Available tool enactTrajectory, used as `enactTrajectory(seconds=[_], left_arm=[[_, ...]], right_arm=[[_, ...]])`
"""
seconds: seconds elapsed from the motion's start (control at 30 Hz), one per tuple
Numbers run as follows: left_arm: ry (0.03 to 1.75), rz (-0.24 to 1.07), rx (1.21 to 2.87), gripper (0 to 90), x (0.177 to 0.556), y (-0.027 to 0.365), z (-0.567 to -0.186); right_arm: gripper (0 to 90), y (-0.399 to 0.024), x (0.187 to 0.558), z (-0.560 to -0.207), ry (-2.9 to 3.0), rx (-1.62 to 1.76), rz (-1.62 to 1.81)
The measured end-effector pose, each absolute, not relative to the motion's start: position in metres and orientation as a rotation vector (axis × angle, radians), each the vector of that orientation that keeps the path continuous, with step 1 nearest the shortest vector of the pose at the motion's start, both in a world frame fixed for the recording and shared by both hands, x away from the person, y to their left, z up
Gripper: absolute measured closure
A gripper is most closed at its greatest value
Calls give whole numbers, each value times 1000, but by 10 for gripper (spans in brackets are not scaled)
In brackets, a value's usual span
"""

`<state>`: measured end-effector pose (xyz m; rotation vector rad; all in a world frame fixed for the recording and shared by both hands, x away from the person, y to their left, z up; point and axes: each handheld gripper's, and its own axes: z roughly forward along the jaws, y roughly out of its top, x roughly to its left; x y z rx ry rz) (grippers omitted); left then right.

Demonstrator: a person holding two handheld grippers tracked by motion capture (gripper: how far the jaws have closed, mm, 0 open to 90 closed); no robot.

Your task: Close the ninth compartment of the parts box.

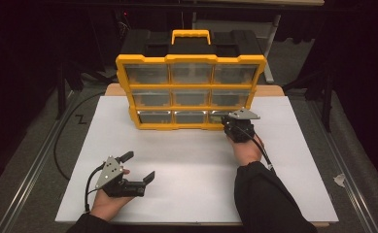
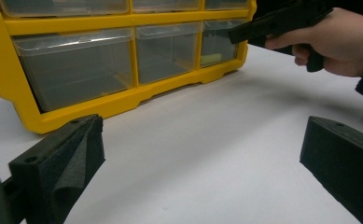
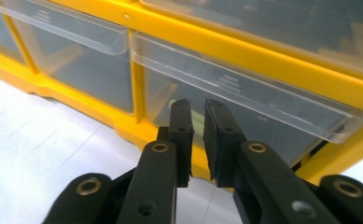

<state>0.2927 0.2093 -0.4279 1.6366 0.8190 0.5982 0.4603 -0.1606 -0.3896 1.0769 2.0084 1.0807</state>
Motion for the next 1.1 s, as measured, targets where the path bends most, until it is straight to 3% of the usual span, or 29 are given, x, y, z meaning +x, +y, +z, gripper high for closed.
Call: enactTrajectory(seconds=[0.53,1.1], left_arm=[[833,604,1659,3,295,209,-430],[838,599,1670,3,296,208,-431]], right_arm=[[617,-178,422,-387,2049,1102,1229],[191,-199,375,-407,2093,1064,1331]])
